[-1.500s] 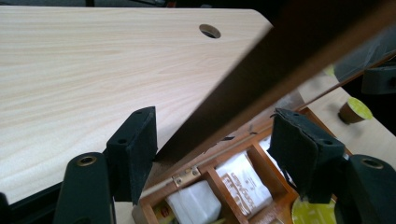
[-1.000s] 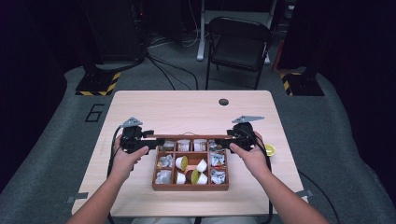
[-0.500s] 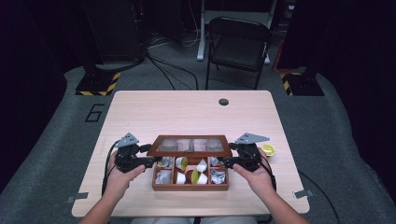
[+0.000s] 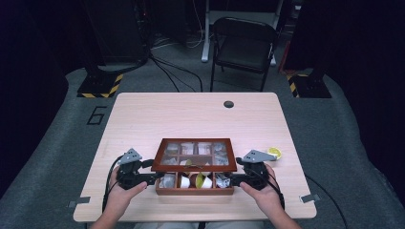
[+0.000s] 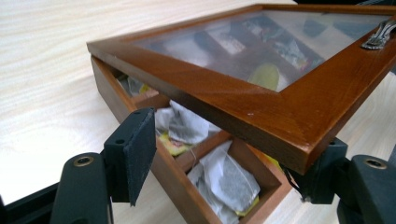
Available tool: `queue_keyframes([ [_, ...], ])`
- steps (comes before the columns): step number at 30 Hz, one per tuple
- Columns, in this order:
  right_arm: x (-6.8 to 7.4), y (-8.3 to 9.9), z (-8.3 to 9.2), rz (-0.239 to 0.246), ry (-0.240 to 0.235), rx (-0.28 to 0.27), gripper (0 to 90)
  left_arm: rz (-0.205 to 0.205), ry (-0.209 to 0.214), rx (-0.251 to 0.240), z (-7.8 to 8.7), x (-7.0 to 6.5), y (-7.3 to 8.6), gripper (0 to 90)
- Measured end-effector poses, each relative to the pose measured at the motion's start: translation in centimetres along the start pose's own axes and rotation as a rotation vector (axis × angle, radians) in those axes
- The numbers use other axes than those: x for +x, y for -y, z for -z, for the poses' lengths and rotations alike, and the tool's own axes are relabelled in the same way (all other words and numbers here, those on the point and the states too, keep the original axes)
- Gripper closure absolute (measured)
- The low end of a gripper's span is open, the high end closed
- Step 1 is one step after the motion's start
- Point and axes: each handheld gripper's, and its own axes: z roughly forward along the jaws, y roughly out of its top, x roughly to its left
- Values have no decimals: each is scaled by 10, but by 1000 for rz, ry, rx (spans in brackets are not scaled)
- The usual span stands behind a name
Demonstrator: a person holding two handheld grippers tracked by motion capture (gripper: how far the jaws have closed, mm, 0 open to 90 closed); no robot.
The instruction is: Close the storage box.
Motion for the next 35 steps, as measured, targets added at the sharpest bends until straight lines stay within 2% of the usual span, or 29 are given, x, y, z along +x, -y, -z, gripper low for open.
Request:
queue_keyframes([
  [7, 1, 12, 2, -28, -12, 21, 295, -19, -19, 18, -1, -5, 11, 314],
  [11, 1, 19, 2, -30, -24, 34, 295, -4, 0, 40, -3, -4, 17, 324],
  [18, 3, 30, 1, 17, -20, 79, 295, -11, 2, 77, -6, -7, 29, 324],
  [23, 5, 36, -2, 26, -30, 130, 294, -39, 1, 136, -10, -10, 37, 326],
  [25, 6, 39, -4, 48, -31, 161, 294, -72, -5, 172, -10, -10, 39, 325],
  [28, 7, 43, -2, 71, -26, 198, 295, -61, -7, 185, -7, -15, 44, 322],
  [29, 8, 45, 0, 67, -30, 199, 295, -65, -3, 189, -5, -16, 46, 322],
  [30, 8, 46, 3, 69, -31, 199, 295, -46, 2, 186, -4, -18, 48, 319],
  [31, 8, 46, 3, 69, -31, 199, 295, -46, 2, 186, -4, -18, 48, 316],
  [32, 8, 47, 5, 67, -29, 197, 295, -50, 4, 189, -2, -19, 50, 316],
  [33, 8, 49, 10, 68, -34, 190, 294, -71, -10, 190, -1, -21, 53, 315],
  [35, 9, 51, 11, 70, -35, 184, 290, -67, -8, 199, 0, -21, 53, 314],
])
